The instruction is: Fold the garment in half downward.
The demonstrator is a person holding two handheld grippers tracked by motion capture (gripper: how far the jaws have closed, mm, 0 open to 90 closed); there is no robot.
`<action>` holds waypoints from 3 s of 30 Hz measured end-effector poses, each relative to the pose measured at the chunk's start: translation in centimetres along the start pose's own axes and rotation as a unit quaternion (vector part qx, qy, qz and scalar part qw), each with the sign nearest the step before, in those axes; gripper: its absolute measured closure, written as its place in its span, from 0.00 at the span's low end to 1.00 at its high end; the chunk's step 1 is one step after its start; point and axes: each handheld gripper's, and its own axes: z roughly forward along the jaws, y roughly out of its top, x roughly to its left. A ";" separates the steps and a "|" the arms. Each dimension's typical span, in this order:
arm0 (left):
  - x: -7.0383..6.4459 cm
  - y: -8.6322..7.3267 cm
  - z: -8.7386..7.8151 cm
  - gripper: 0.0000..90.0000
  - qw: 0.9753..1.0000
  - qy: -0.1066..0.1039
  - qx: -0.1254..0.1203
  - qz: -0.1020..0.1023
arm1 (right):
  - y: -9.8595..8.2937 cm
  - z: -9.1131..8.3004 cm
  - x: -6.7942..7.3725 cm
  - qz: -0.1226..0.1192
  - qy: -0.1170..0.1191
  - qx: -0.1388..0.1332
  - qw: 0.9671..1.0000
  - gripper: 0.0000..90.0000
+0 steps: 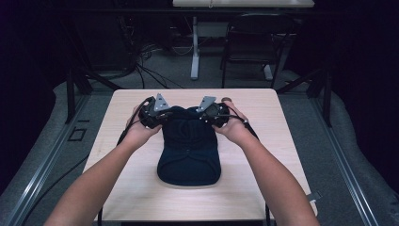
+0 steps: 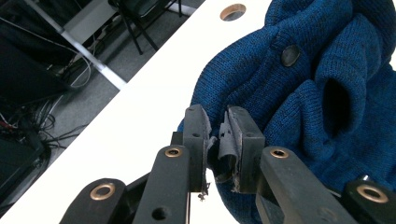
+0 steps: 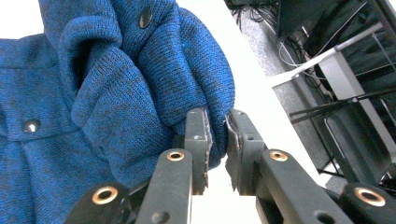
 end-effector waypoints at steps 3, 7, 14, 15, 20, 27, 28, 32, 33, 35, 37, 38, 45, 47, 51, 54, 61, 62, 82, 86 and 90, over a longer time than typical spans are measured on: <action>0.2 0.1 0.1 0.88 1.000 -0.002 0.003 0.001 | 0.0 0.1 -0.1 0.003 -0.001 0.000 1.000 0.88; 0.6 0.1 0.4 0.87 1.000 -0.025 0.014 -0.011 | 0.1 0.1 -0.3 0.000 0.008 0.008 1.000 0.88; 1.3 1.6 -0.5 0.88 0.999 0.030 -0.015 -0.017 | 0.8 0.0 -1.1 0.004 -0.010 0.002 1.000 0.88; 1.2 1.9 -0.8 0.87 0.998 0.051 -0.026 -0.010 | 1.1 -0.3 -1.5 0.007 -0.017 -0.007 1.000 0.88; -0.4 1.2 -1.2 0.87 0.998 0.041 -0.028 0.030 | 0.9 -1.4 -1.0 -0.007 -0.038 -0.023 0.999 0.87; -2.7 -1.6 -0.8 0.87 0.999 0.010 -0.016 0.033 | -1.5 -0.8 2.1 -0.051 -0.015 -0.014 0.998 0.87; -2.7 -1.8 -0.8 0.87 0.999 0.006 -0.014 0.035 | -1.6 -0.9 2.3 -0.058 -0.014 -0.011 0.998 0.87; -3.1 -2.4 -1.0 0.87 0.999 -0.004 -0.013 0.036 | -2.0 -1.2 3.1 -0.063 -0.006 -0.014 0.998 0.87; -3.2 -2.5 -1.1 0.87 0.999 -0.008 -0.013 0.033 | -2.1 -1.3 3.3 -0.063 -0.003 -0.014 0.998 0.87; -3.1 -2.7 -1.1 0.87 0.999 -0.015 -0.010 0.032 | -2.2 -1.3 3.6 -0.060 0.000 -0.015 0.998 0.87; -3.2 -2.8 -1.1 0.87 0.999 -0.018 -0.009 0.030 | -2.2 -1.4 3.6 -0.065 0.004 -0.009 0.998 0.87; -3.2 -2.8 -1.1 0.87 0.999 -0.020 -0.008 0.030 | -2.2 -1.4 3.7 -0.063 0.007 -0.010 0.998 0.87; -3.1 -2.9 -1.2 0.87 0.999 -0.029 -0.006 0.033 | -2.4 -1.7 3.9 -0.059 0.021 -0.010 0.998 0.87; -3.1 -2.9 -1.2 0.87 0.999 -0.027 -0.006 0.036 | -2.4 -1.8 4.0 -0.062 0.022 -0.005 0.998 0.87; -3.2 -3.0 -1.3 0.87 0.999 -0.033 -0.008 0.035 | -2.5 -2.0 4.2 -0.060 0.029 -0.006 0.998 0.87; -3.2 -3.1 -1.4 0.87 0.999 -0.034 -0.005 0.041 | -2.6 -2.2 4.4 -0.059 0.035 -0.007 0.998 0.87; -3.5 -3.3 -1.7 0.87 0.998 -0.043 -0.002 0.049 | -2.9 -2.7 5.3 -0.065 0.046 -0.007 0.997 0.87; -3.5 -3.4 -1.7 0.87 0.998 -0.045 -0.003 0.048 | -2.9 -2.7 5.3 -0.065 0.048 -0.006 0.997 0.87; -5.8 -5.0 -2.5 0.87 0.994 -0.096 0.021 0.036 | -4.0 -3.2 7.2 -0.060 0.087 0.015 0.994 0.86; -6.3 -5.4 -2.8 0.86 0.994 -0.109 0.019 0.022 | -4.5 -3.3 7.5 -0.057 0.094 0.014 0.994 0.86; -7.0 -5.5 -3.0 0.86 0.992 -0.123 0.023 0.018 | -4.9 -3.4 7.7 -0.063 0.096 0.022 0.993 0.86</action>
